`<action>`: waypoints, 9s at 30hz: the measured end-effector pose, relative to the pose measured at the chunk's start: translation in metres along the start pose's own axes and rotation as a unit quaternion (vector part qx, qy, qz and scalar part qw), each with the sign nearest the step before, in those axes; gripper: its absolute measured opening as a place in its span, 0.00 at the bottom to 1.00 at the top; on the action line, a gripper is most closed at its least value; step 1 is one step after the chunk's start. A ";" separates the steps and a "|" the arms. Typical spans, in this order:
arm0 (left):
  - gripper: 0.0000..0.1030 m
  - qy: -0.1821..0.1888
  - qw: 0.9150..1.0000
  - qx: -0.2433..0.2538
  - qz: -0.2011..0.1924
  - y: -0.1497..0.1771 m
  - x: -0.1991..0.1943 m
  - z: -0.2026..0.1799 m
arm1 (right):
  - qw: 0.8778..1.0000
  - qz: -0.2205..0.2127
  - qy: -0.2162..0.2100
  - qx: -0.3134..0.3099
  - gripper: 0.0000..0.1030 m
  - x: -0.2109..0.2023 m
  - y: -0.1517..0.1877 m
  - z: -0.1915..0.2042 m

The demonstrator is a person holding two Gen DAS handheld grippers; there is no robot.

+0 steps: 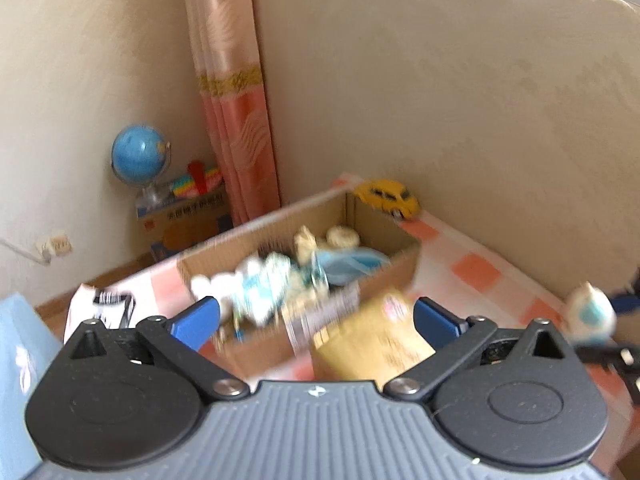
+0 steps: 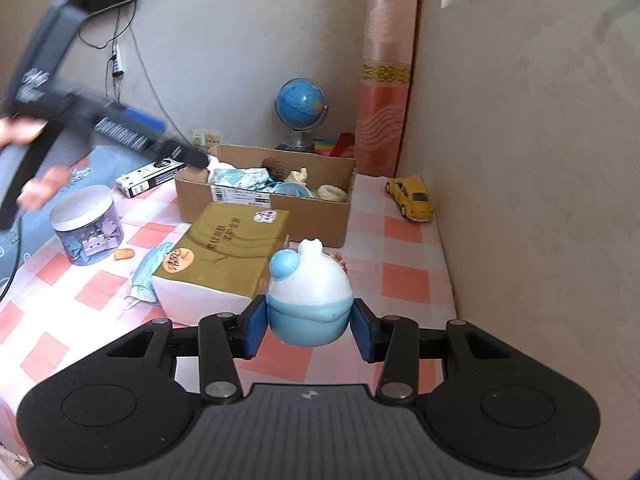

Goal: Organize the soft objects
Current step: 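Carry the brown scrunchie into the box and open the left tool, then carry the blue-white plush into the box and open the right tool, then move the right tool toward the orange foam earplug beside the jar, then grasp the orange earplug with the right tool while the left tool approaches the blue mask, then grasp the blue face mask with the left tool while the right tool lifts the earplug, then carry the orange earplug into the box and open the right tool, then carry the blue face mask into the box and open the left tool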

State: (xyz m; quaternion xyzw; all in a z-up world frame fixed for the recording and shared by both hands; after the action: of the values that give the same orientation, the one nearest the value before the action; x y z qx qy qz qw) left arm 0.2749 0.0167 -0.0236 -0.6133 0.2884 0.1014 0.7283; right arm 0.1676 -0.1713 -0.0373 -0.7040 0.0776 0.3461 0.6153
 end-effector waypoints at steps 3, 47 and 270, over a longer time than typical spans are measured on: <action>1.00 -0.023 1.000 0.003 0.002 0.019 -0.016 -0.005 | 1.000 0.004 -0.002 -0.005 0.48 0.002 -0.005 0.005; 0.99 0.036 0.994 -0.102 0.007 0.098 -0.052 -0.028 | 0.999 0.038 -0.020 -0.012 0.91 0.191 -0.153 -0.023; 0.22 0.010 0.998 -0.048 0.047 0.056 -0.026 0.027 | 0.997 0.052 -0.014 -0.048 1.00 0.102 -0.078 0.039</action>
State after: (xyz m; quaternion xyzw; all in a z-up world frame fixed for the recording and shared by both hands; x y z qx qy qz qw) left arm 0.2335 0.0605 -0.0540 -0.6340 0.3192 0.1431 0.6897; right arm 0.2704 -0.0852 -0.0329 -0.7225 0.0888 0.3906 0.5635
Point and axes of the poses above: each gripper's, at about its wrist camera, not at the fingertips, and x roughly the way its jaws point, z to its left, y to its underside, the point moved 9 cm from there along x, roughly the way its jaws point, and after that the axes turned 4 degrees about -z, right-handed, at the moved point
